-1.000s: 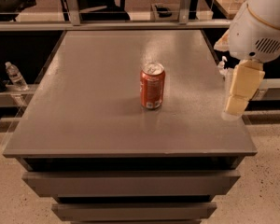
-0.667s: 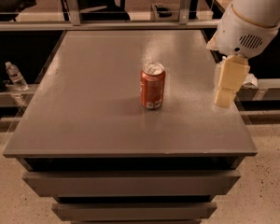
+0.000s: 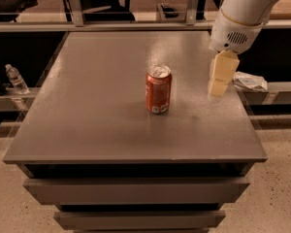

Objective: Move redbull can near orange can

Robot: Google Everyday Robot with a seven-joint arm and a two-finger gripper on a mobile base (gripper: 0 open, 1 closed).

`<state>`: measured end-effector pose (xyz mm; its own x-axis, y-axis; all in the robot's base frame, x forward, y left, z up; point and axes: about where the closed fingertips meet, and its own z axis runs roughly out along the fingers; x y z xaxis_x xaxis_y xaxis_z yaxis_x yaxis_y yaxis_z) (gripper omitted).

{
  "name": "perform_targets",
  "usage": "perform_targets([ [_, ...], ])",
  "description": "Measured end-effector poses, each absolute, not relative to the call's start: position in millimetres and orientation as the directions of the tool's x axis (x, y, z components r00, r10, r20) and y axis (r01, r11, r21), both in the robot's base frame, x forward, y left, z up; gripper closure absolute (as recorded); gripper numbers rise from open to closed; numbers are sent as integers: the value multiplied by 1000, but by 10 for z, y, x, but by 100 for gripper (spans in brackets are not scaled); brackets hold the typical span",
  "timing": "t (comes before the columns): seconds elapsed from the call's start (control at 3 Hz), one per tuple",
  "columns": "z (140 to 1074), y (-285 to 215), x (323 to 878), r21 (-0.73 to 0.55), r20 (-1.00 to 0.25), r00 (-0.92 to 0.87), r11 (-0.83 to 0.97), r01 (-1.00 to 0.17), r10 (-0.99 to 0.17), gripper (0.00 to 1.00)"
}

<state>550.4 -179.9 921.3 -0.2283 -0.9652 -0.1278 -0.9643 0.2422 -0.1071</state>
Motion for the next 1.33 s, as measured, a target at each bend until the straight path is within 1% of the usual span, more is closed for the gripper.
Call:
perform_targets([
  [0.33, 9162, -1764, 5775, -117, -114, -217, 230, -966, -970, 0],
  [0.67, 9186, -1591, 5938, -132, -109, -178, 192, -973, -978, 0],
  [1.33, 9183, -1093, 6097, -136, -96, -106, 119, -984, -990, 0],
])
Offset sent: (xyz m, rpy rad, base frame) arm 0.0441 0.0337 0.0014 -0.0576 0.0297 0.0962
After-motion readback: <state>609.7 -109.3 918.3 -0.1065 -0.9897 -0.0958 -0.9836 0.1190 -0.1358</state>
